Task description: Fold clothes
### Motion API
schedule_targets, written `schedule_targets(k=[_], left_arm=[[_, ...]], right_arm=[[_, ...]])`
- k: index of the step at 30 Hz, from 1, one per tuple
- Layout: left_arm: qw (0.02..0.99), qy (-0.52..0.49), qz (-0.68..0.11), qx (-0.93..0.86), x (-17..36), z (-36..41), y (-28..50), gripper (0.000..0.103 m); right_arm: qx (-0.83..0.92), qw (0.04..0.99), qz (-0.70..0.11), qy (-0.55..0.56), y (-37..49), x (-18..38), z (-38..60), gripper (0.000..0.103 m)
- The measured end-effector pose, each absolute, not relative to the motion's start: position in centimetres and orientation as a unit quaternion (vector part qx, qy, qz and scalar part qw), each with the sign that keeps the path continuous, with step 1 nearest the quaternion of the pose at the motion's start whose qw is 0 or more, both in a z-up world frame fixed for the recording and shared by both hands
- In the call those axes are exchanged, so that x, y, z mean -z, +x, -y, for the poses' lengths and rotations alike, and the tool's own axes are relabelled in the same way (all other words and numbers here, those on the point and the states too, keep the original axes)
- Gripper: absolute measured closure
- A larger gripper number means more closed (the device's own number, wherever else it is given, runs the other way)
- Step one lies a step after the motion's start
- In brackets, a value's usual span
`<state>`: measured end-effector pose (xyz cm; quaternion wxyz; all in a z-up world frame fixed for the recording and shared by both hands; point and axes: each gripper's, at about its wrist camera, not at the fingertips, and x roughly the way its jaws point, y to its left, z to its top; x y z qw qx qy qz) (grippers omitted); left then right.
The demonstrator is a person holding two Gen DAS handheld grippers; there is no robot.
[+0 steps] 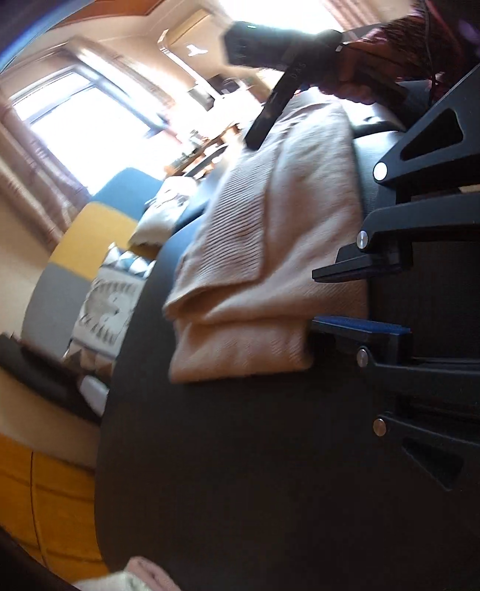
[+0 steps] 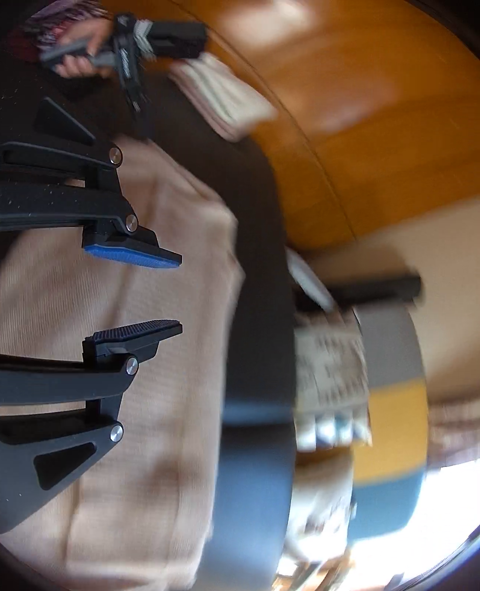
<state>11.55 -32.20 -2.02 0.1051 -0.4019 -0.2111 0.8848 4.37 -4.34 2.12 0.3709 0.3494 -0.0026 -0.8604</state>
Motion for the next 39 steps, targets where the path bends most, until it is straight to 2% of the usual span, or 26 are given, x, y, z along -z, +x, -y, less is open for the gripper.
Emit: schedule_targets(k=[3,6,11,16,23,30,33,39], left_arm=[[0.111,-0.400,0.196,-0.889,2.4,31.5,11.1,0.085],[0.122,-0.399,0.205,-0.886,2.9,31.5,10.4,0.085],[0.105,-0.394,0.174,-0.896,1.7,31.9,11.6,0.085],[0.169,-0.407,0.196,-0.876,2.2,33.3,10.8,0.084],[0.245,-0.441,0.241,-0.829,3.6,35.2,9.2,0.083],[0.267,-0.453,0.164,-0.835,2.5,33.5,8.5,0.083],[0.253,-0.459,0.131,-0.842,1.9,33.0,8.4,0.093],[0.247,-0.461,0.049,-0.851,0.5,31.7,8.3,0.098]], right_arm=[[0.834,0.408,-0.009,0.371,5.0,-1.0,7.9,0.071],[0.831,0.408,-0.005,0.378,4.6,-0.1,8.8,0.071],[0.817,0.441,0.007,0.372,3.8,-0.2,9.9,0.071],[0.806,0.459,-0.004,0.373,1.8,-0.4,12.4,0.071],[0.791,0.458,0.007,0.404,-0.5,2.3,13.6,0.068],[0.796,0.457,0.001,0.396,-0.2,2.2,13.9,0.067],[0.798,0.454,-0.004,0.396,-0.2,2.3,14.1,0.067],[0.815,0.408,-0.091,0.401,0.8,1.9,16.6,0.067]])
